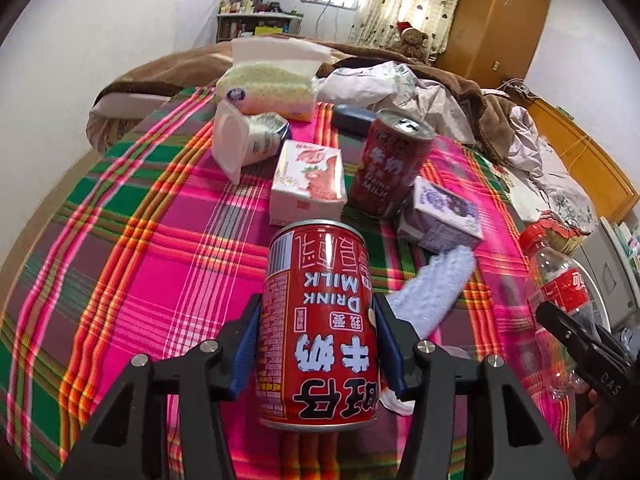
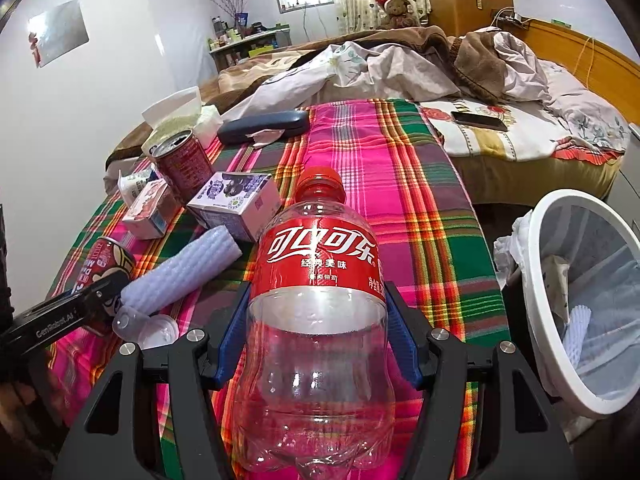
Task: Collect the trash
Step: 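Carry the can and bottle to the wastebasket and open both tools to drop them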
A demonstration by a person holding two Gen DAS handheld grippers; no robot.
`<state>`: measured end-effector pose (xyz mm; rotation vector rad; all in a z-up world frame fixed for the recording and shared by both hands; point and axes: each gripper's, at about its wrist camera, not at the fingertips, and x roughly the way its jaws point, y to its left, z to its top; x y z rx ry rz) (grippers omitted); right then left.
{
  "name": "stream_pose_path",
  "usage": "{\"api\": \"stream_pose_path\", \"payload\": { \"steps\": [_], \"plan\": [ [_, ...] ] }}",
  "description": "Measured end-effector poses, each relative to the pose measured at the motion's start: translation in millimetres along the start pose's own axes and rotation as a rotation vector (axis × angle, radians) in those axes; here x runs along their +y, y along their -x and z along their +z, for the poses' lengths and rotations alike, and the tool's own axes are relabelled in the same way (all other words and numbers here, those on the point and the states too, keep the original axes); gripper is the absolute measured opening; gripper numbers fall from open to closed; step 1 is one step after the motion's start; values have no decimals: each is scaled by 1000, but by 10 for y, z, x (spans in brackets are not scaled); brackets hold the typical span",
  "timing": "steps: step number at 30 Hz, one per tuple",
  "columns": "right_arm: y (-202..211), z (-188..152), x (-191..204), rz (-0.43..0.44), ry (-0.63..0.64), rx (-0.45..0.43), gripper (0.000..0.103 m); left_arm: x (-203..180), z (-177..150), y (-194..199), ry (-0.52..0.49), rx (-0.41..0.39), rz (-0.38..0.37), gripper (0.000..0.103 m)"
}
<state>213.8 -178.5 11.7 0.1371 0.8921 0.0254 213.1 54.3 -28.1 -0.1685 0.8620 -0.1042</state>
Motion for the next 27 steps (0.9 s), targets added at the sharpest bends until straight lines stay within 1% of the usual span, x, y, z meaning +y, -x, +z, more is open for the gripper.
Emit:
{"api": "stream_pose_path", "payload": {
  "steps": [5, 14, 20, 27],
  "plan": [
    [90, 3, -55, 0, -10, -19, 64, -126, 6, 202, -25, -39, -20, 54],
    [338, 27, -232, -6, -31, -72, 64, -485, 27, 453, -103, -91, -55, 54],
    [508, 31, -409, -29, -52, -108, 64, -841, 18, 531, -170, -105, -109, 54],
    [700, 9, -724, -78, -90, -140, 64, -1341, -12, 551, -254, -107, -174, 54]
  ]
}}
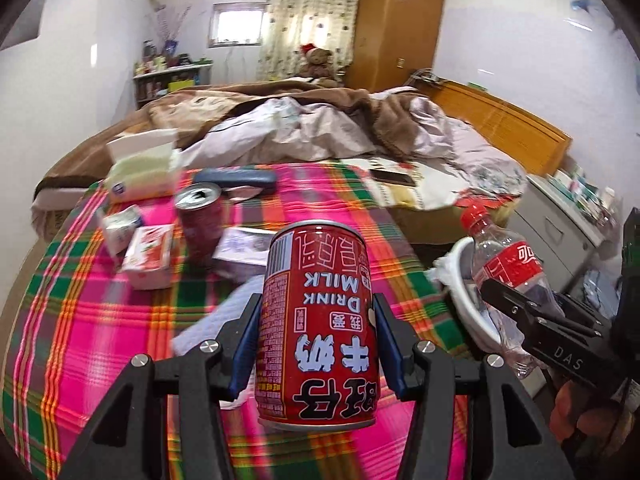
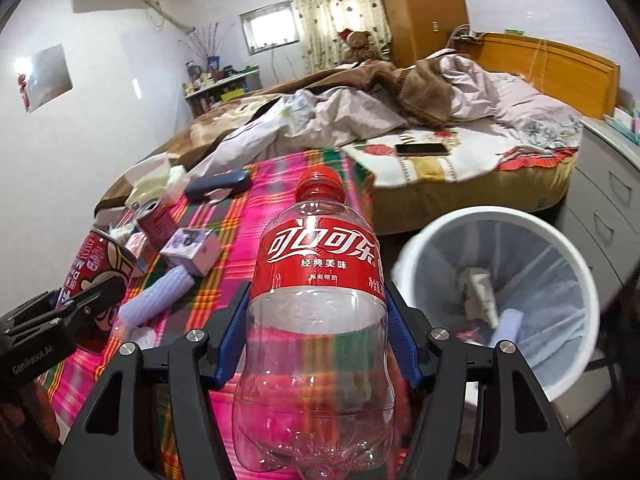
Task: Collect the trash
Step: 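Carry the can and bottle to the wastebasket and open both tools to drop them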
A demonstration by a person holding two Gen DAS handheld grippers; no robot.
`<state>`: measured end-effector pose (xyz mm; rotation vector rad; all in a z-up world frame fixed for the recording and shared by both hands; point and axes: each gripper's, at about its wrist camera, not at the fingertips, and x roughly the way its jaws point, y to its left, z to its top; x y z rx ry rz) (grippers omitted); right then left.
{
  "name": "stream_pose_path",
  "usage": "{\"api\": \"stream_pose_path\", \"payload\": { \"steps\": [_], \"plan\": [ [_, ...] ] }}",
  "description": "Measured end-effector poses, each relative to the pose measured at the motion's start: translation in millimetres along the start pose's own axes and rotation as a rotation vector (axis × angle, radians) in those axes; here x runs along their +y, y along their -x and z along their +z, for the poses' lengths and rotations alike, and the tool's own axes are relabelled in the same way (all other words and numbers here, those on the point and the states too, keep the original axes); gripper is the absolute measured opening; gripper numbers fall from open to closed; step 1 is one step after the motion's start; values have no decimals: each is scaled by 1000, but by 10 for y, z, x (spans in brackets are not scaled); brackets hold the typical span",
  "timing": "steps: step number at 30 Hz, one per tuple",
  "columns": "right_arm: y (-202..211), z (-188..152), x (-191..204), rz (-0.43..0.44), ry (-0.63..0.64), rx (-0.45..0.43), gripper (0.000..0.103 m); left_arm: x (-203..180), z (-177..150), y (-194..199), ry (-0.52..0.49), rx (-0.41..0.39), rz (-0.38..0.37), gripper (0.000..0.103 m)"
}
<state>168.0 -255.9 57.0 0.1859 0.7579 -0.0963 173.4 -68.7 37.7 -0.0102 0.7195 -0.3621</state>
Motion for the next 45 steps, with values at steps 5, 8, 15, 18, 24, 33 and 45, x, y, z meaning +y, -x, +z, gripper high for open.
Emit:
{"api": "stream_pose_path", "payload": {
  "steps": [5, 8, 15, 18, 24, 33, 45],
  "plan": [
    [61, 17, -247, -41, -31, -11, 64, -357, 55, -85, -47, 5, -46, 54],
    [106, 22, -387, -65, -45, -16, 64, -574, 73, -143, -72, 12, -78, 54],
    [124, 22, -801, -117, -94, 2, 64, -1113, 95, -346, -138, 53, -163, 54],
    [87, -2, -947, -140, -109, 23, 64, -1316, 91, -479, -155, 80, -198, 54],
    [18, -69, -1223, -180, -137, 68, 64, -1672, 56, -704, -192, 129, -238, 54],
    [-111, -79, -1469, -199, -140, 128, 64, -1999, 22, -958, -225, 174, -267, 54],
    [-231, -124, -1619, -197, -155, 182, 64, -2031, 43, -1045, -211, 169, -284, 68]
  ]
}}
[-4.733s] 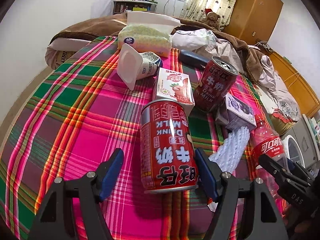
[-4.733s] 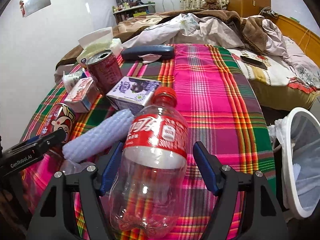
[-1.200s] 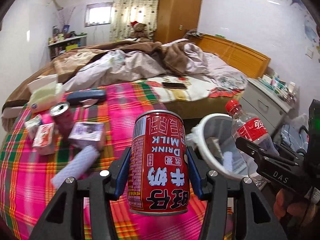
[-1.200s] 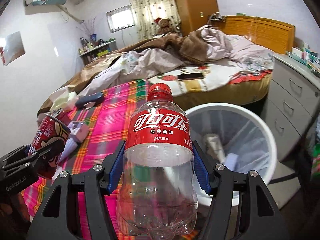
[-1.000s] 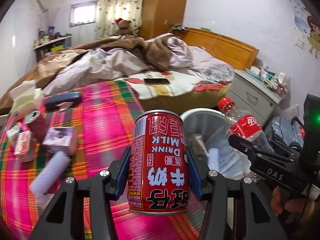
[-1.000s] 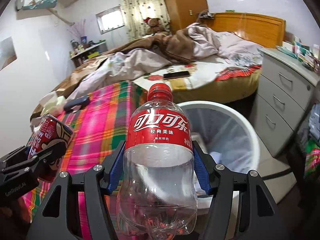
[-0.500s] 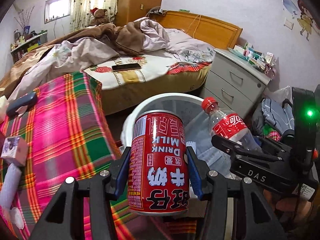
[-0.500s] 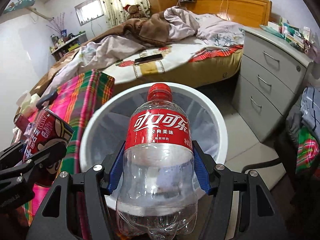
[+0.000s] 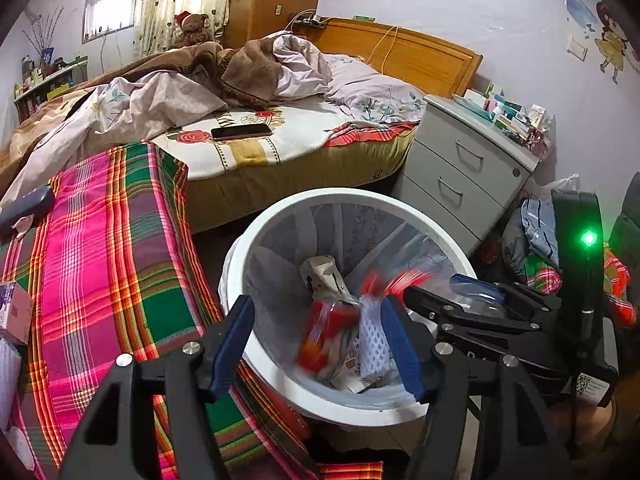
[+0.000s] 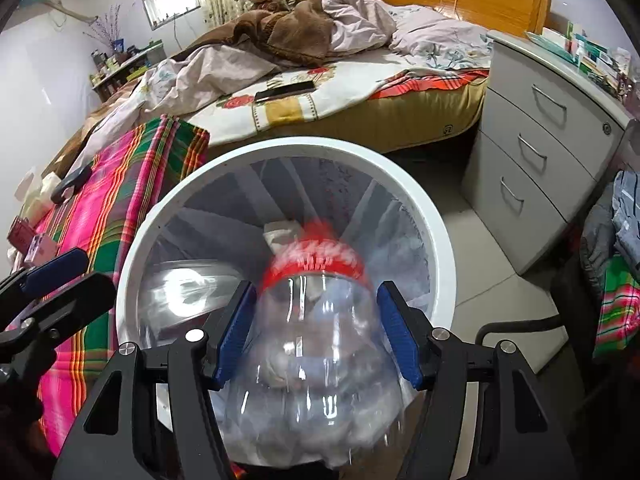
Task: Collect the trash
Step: 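Move both tools back over the bed toward the clear cup and grape juice box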
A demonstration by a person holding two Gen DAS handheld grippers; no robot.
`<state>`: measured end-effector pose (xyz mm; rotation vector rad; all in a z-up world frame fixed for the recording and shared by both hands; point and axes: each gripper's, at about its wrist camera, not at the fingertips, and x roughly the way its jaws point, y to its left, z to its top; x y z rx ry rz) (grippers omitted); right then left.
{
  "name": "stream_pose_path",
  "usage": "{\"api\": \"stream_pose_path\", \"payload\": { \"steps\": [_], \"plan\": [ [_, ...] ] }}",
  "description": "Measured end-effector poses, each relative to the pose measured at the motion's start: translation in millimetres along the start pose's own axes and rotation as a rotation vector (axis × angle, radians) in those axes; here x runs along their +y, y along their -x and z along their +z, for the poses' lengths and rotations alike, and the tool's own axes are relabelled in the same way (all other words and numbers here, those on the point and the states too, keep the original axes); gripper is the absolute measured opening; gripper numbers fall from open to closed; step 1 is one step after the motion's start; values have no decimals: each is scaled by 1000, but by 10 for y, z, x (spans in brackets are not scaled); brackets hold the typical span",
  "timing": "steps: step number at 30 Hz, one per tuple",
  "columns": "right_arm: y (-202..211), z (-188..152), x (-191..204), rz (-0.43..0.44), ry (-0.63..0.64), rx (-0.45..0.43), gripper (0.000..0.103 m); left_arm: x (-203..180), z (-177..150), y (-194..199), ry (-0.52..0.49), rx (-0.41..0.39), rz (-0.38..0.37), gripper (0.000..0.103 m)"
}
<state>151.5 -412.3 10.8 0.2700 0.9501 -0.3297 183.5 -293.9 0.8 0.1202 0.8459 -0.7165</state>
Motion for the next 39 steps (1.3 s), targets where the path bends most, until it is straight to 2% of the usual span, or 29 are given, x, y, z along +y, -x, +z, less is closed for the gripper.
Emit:
{"api": "stream_pose_path", "payload": {
  "steps": [9, 26, 33, 39],
  "plan": [
    [178, 35, 83, 1, 1, -51, 64, 78, -14, 224, 4, -41, 15, 68],
    [428, -46, 463, 60, 14, -120, 64, 423, -200, 718, 57, -109, 65, 68],
    [488, -72, 695, 97, 35, -146, 64, 665, -339, 955, 96, -146, 105, 68],
    [498, -101, 891, 125, 60, -162, 64, 955, -473, 1156, 143, -176, 170, 68]
  ]
}}
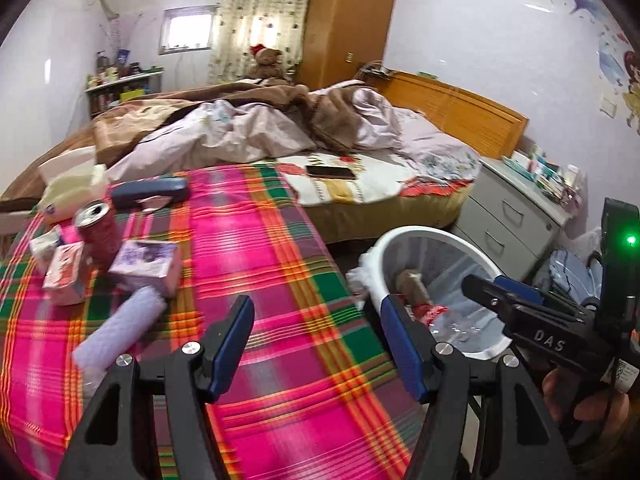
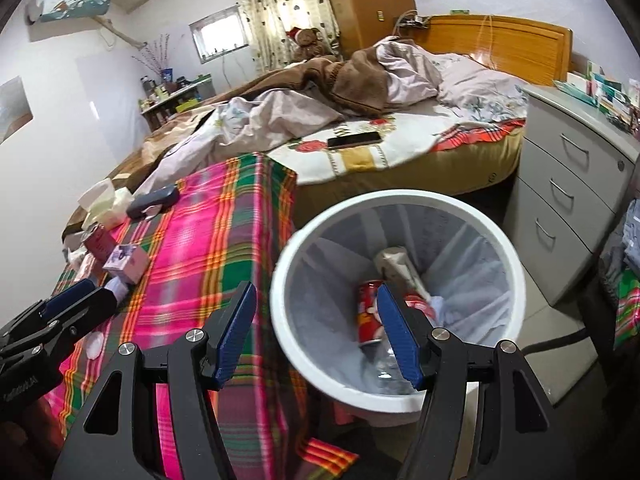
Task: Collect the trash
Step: 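Move both tools back over the bed toward the clear cup and grape juice box, then grasp the clear plastic cup with the left tool while the right tool grasps the purple grape juice box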
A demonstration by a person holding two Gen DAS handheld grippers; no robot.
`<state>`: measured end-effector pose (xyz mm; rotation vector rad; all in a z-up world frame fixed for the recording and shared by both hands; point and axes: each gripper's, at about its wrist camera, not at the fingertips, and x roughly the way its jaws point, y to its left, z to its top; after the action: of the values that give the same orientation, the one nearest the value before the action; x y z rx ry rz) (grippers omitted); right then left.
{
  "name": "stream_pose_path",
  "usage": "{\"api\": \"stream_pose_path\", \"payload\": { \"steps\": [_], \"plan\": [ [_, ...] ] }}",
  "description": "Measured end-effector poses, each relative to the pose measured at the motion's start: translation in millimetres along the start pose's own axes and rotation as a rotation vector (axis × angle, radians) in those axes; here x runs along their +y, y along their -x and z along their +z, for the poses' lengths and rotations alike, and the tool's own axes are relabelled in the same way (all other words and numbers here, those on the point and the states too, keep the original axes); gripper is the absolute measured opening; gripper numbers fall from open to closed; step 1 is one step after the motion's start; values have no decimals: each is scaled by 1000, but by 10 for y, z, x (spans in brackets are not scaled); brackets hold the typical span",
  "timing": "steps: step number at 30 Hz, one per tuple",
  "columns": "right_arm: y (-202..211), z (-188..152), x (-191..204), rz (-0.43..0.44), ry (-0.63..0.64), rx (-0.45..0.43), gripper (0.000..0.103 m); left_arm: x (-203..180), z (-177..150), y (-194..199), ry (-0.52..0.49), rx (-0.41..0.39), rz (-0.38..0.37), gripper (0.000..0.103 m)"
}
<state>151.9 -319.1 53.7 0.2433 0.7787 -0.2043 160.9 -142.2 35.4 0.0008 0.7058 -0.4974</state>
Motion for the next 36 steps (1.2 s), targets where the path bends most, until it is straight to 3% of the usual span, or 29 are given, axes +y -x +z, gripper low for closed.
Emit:
{"api": "stream_pose_path", "payload": {
  "steps": [18, 30, 36],
  "plan": [
    [-189, -52, 770, 161, 135, -2, 64, 1041, -341, 393, 138, -28, 204, 68],
    [-575, 64, 1314, 256, 282, 28, 64, 1410, -543, 327, 167, 27, 257, 68],
    [-762, 130, 1559, 299, 362, 49, 64, 1523, -620, 239, 188, 56, 232, 68]
  ]
}}
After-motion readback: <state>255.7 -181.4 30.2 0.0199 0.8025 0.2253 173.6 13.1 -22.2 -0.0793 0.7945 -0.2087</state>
